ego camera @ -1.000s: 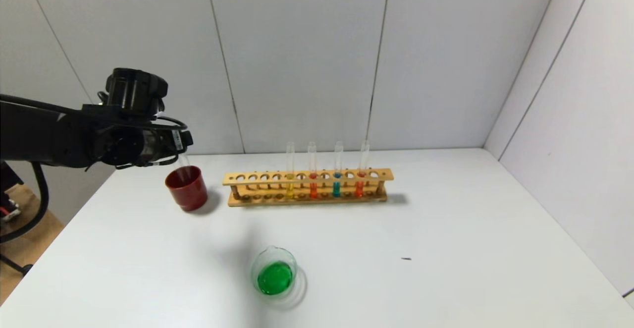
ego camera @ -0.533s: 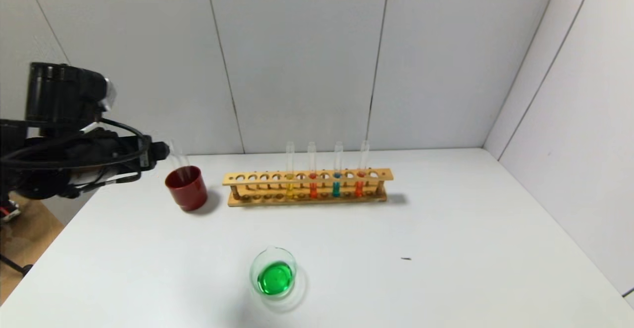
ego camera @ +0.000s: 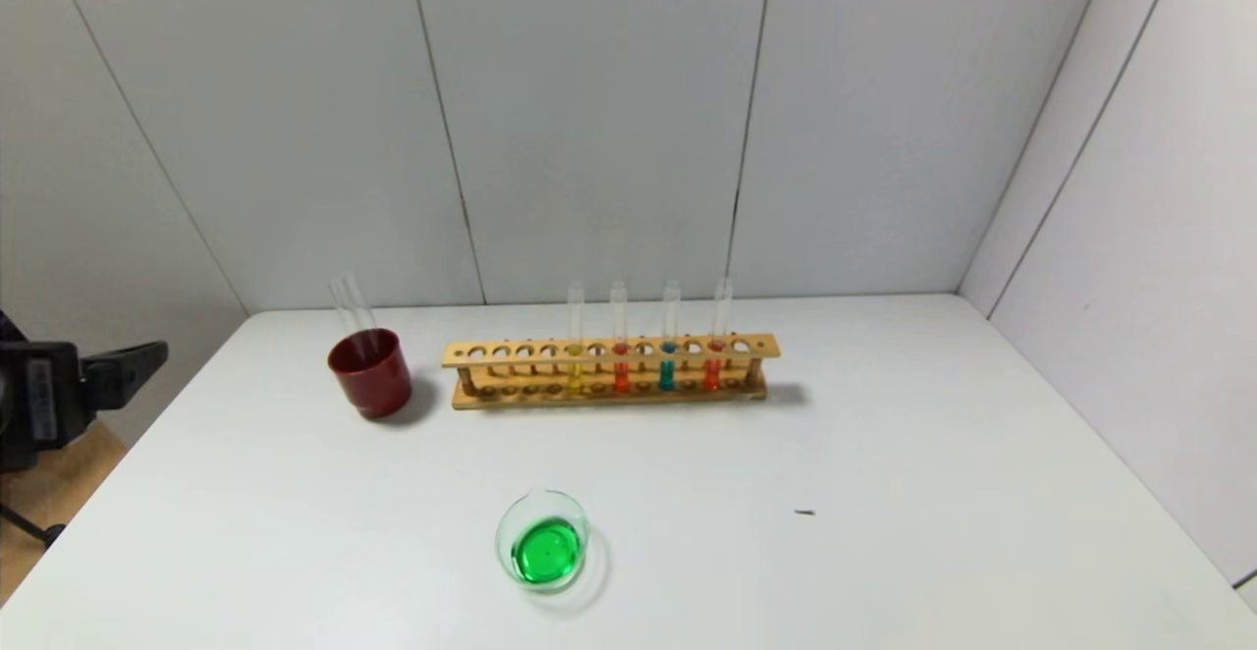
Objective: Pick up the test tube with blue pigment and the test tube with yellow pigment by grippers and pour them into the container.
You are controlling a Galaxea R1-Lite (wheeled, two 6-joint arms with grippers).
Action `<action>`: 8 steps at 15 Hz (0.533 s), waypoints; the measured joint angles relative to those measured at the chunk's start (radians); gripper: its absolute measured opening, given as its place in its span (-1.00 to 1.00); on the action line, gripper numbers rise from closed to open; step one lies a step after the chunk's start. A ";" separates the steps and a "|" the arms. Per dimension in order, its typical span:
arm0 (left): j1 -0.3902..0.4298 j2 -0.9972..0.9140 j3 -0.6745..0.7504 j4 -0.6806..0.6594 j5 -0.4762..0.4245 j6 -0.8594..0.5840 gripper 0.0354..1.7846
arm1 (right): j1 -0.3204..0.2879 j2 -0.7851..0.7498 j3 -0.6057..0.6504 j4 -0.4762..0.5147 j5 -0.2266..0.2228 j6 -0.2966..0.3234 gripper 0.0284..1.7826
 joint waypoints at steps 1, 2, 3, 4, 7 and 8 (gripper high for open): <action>0.002 -0.054 0.021 0.026 0.007 0.002 0.95 | 0.000 0.000 0.000 0.000 0.000 0.000 0.92; 0.003 -0.114 0.037 0.068 0.017 0.003 0.95 | 0.000 0.000 0.000 0.000 0.000 0.000 0.92; 0.004 -0.174 0.047 0.120 0.024 0.003 0.95 | 0.000 0.000 0.000 0.000 0.000 0.000 0.92; 0.004 -0.242 0.050 0.183 0.030 0.003 0.95 | 0.000 0.000 0.000 0.000 0.000 0.000 0.92; 0.006 -0.436 0.050 0.383 0.047 0.003 0.95 | 0.000 0.000 0.000 0.000 0.000 0.000 0.92; 0.006 -0.496 0.052 0.434 0.048 0.003 0.95 | 0.000 0.000 0.000 0.000 0.000 0.000 0.92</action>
